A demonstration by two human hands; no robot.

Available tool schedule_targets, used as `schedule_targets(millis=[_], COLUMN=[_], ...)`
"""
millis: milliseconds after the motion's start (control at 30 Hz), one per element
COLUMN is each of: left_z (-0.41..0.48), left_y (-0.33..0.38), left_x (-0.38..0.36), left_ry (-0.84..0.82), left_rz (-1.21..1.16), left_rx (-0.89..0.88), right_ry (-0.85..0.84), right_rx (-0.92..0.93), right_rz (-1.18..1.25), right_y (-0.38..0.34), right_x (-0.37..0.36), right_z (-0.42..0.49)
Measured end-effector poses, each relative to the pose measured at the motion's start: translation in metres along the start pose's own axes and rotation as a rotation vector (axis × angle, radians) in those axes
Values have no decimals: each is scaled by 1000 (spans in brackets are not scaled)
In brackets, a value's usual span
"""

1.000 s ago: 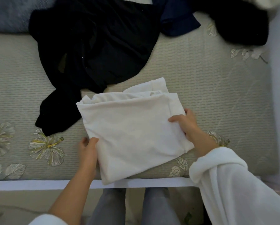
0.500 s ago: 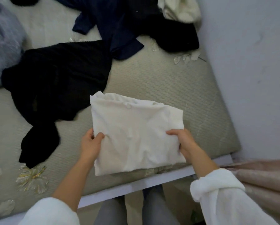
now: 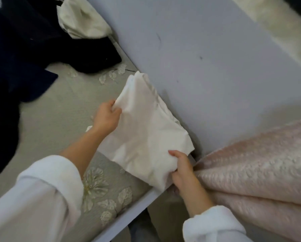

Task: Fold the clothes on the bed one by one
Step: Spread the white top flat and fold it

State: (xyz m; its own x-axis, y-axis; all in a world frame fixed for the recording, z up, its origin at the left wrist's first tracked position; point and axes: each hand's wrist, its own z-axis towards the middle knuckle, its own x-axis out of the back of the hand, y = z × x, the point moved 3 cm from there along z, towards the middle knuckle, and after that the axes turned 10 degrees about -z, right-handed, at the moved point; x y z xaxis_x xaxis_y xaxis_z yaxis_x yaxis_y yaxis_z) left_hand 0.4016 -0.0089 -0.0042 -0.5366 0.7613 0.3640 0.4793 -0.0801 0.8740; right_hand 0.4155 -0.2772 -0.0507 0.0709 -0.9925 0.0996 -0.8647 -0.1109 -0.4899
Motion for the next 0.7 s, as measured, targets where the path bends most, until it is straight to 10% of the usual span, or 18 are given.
schedule_targets(millis=[233, 500, 700], left_z=[39, -51, -88], left_y=[-8, -118, -136], left_x=[-36, -81, -129], left_ry=[107, -230, -535], left_rz=[46, 517, 703], left_rx=[48, 21, -28], right_ry=[18, 150, 523], right_rx=[-114, -91, 229], right_rz=[62, 183, -229], right_y=[-3, -10, -18], right_x=[-13, 4, 22], right_z=[41, 80, 85])
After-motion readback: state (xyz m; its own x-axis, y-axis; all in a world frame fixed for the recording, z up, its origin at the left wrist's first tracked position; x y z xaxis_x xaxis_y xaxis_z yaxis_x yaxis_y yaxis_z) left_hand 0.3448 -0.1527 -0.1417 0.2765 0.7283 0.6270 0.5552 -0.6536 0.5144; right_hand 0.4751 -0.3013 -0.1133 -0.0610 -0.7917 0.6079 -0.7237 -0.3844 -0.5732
